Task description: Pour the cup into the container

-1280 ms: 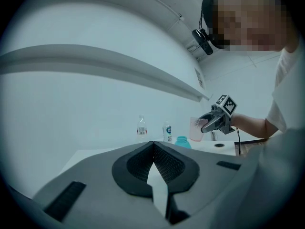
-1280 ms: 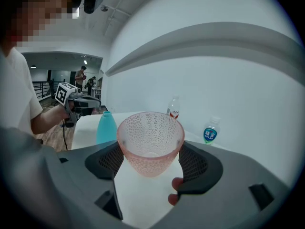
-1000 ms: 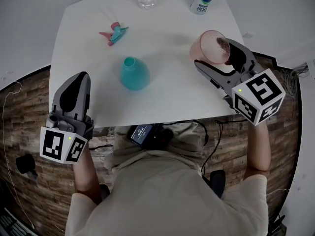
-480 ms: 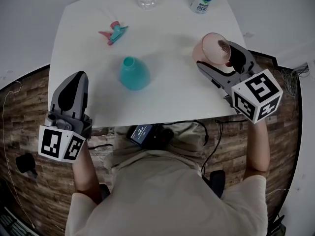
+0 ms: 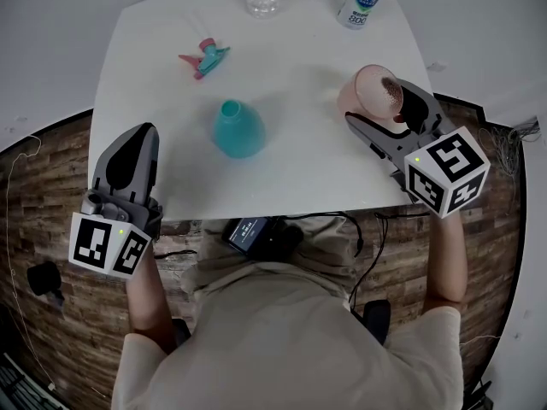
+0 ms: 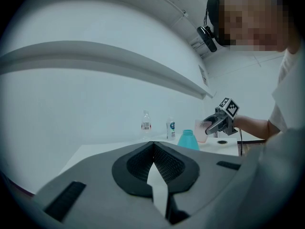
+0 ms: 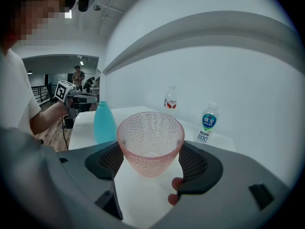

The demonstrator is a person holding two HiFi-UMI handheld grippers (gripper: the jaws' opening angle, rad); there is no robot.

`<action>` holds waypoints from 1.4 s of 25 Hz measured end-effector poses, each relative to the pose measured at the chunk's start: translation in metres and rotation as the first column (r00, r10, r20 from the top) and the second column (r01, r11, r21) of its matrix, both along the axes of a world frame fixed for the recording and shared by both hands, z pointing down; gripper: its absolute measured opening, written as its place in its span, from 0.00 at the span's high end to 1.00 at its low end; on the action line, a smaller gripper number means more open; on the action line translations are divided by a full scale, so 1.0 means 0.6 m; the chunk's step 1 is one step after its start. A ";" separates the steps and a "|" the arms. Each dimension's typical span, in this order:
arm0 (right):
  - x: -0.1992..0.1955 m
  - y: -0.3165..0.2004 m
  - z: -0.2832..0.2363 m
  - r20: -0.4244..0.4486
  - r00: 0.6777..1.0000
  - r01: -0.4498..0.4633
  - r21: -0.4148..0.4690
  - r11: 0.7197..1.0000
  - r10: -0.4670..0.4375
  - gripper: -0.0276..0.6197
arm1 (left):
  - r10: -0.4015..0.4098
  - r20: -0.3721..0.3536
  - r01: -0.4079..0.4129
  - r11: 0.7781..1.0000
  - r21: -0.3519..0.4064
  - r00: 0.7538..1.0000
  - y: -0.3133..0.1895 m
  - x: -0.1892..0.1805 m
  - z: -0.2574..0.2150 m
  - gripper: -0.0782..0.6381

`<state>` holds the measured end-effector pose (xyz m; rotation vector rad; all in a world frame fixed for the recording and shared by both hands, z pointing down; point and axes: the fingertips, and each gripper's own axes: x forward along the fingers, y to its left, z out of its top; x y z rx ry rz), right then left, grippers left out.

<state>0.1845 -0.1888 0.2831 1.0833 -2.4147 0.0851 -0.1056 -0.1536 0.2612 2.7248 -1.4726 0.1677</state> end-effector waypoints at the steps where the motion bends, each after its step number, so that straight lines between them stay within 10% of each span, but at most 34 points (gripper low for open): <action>1: 0.002 0.000 0.001 0.000 1.000 -0.002 -0.001 1.000 0.002 0.39 | 0.000 0.000 0.000 1.000 0.000 1.000 0.000 0.000 0.000 0.88; 35: 0.005 -0.003 0.069 -0.023 1.000 0.006 -0.111 0.994 -0.009 0.39 | -0.007 -0.017 0.006 1.000 -0.022 1.000 0.003 -0.001 0.023 0.88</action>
